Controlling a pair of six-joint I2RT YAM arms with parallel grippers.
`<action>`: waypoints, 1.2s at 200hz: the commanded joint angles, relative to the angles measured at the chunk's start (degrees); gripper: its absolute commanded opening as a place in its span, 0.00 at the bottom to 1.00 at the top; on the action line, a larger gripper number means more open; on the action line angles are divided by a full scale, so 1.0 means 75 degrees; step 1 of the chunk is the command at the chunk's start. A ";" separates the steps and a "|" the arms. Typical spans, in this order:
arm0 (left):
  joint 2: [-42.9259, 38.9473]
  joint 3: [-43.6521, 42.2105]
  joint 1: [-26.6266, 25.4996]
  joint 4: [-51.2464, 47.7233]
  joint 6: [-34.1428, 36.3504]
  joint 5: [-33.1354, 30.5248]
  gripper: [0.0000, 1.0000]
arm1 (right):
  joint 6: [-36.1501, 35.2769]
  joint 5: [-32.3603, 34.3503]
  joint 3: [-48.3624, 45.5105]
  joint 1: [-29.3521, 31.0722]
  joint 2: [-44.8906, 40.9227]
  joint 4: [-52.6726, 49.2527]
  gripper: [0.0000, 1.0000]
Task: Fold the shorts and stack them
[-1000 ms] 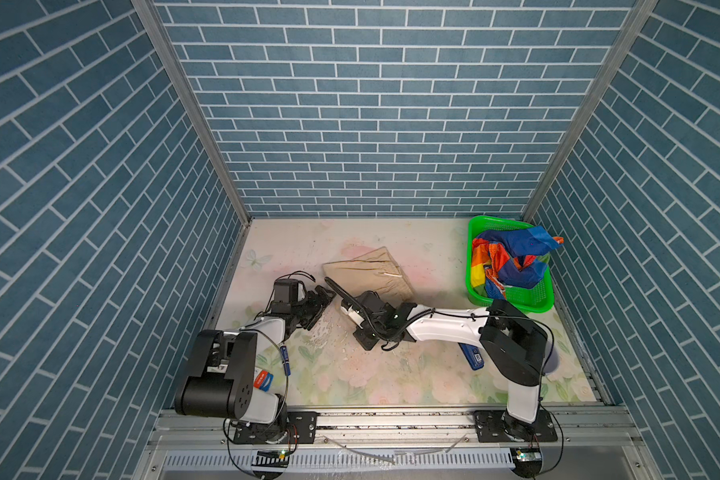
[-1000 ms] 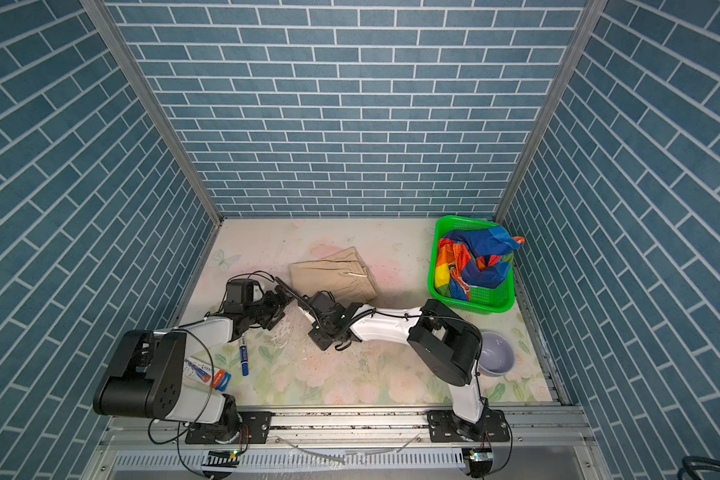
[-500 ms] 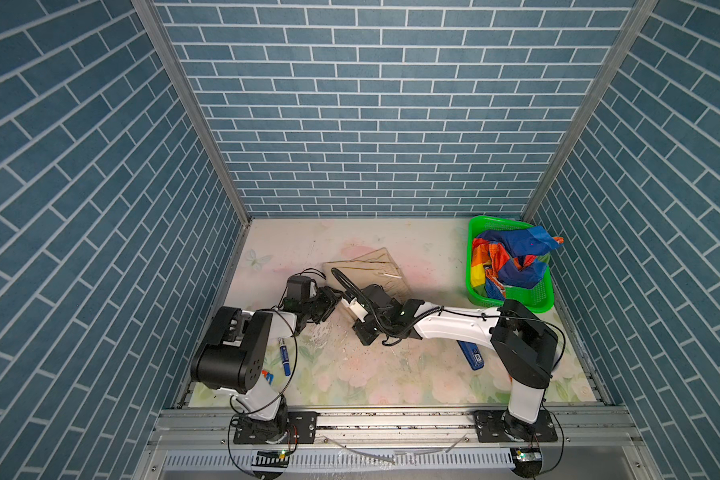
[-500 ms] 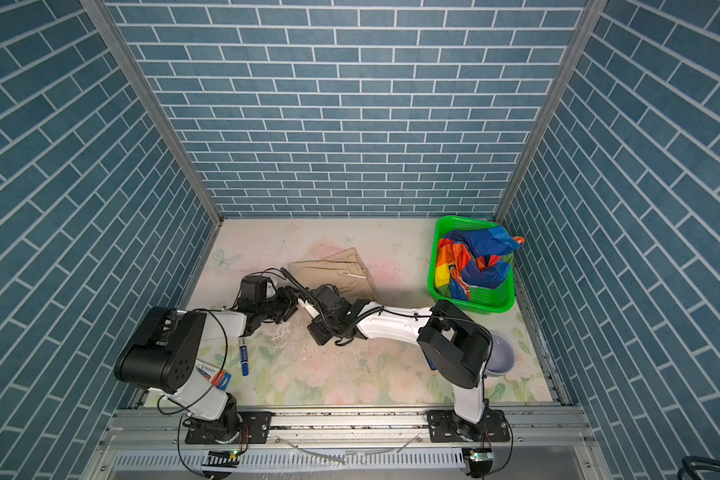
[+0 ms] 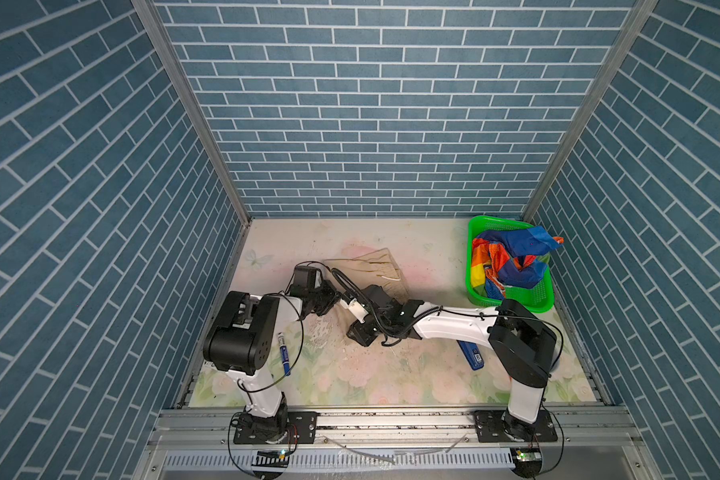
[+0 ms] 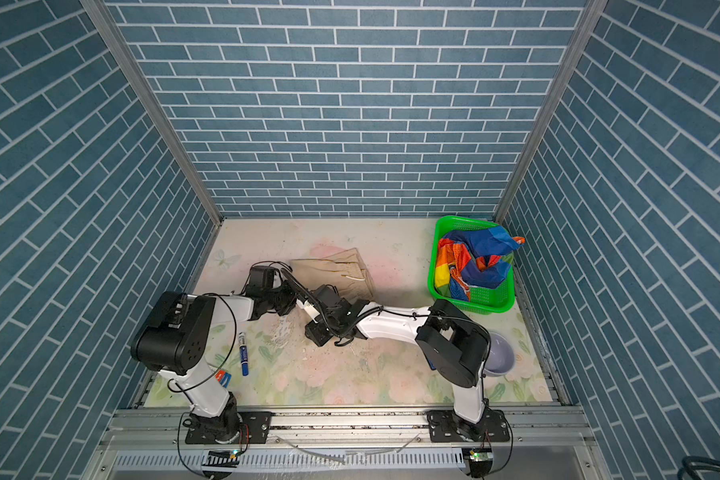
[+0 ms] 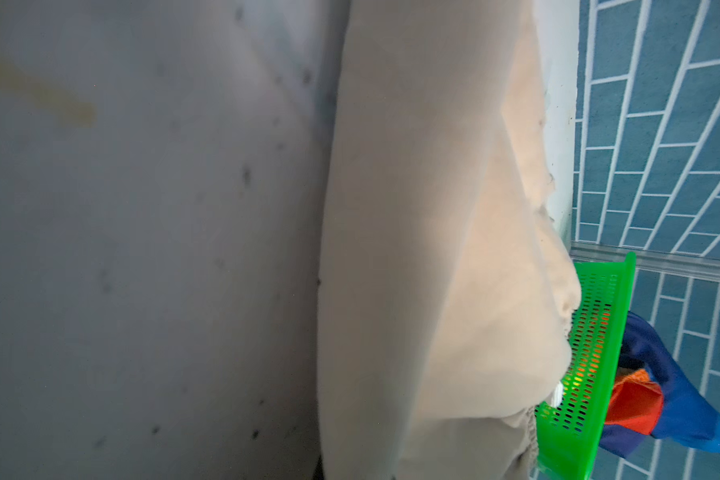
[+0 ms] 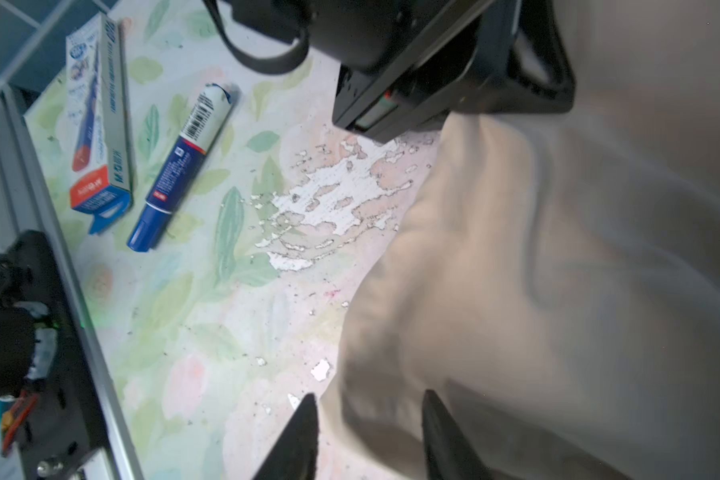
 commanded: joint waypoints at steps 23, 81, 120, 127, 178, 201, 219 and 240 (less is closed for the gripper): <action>0.0634 0.2222 0.0447 -0.3199 0.2177 -0.0294 0.00 | 0.0195 0.0035 -0.0544 -0.0266 -0.0482 0.0201 0.60; 0.1995 0.4983 0.0973 -0.6060 0.3872 -0.1580 0.00 | 0.0395 0.0184 -0.1339 -0.1123 -0.1110 0.0382 0.60; 0.2868 0.6758 0.1389 -0.7333 0.4431 -0.2814 0.00 | 0.0348 0.0303 -0.1670 -0.1434 -0.1264 0.0443 0.60; 0.3043 0.7154 0.1462 -0.7563 0.4554 -0.3013 0.00 | 0.0353 0.0324 -0.1724 -0.1477 -0.1267 0.0471 0.60; 0.4324 0.9834 0.1984 -0.9150 0.5485 -0.4507 0.00 | 0.0357 0.0283 -0.1997 -0.1734 -0.1174 0.0740 0.60; 0.4950 1.0817 0.2280 -0.9673 0.5706 -0.4777 0.00 | 0.0313 0.0174 -0.2031 -0.1866 -0.1077 0.0744 0.60; 0.5410 1.1491 0.2456 -0.9938 0.5872 -0.4904 0.00 | 0.0275 0.0120 -0.2036 -0.1979 -0.0992 0.0750 0.60; 0.5967 1.2364 0.2553 -1.0293 0.6035 -0.5189 0.00 | 0.0280 0.0053 -0.2087 -0.2090 -0.0919 0.0807 0.60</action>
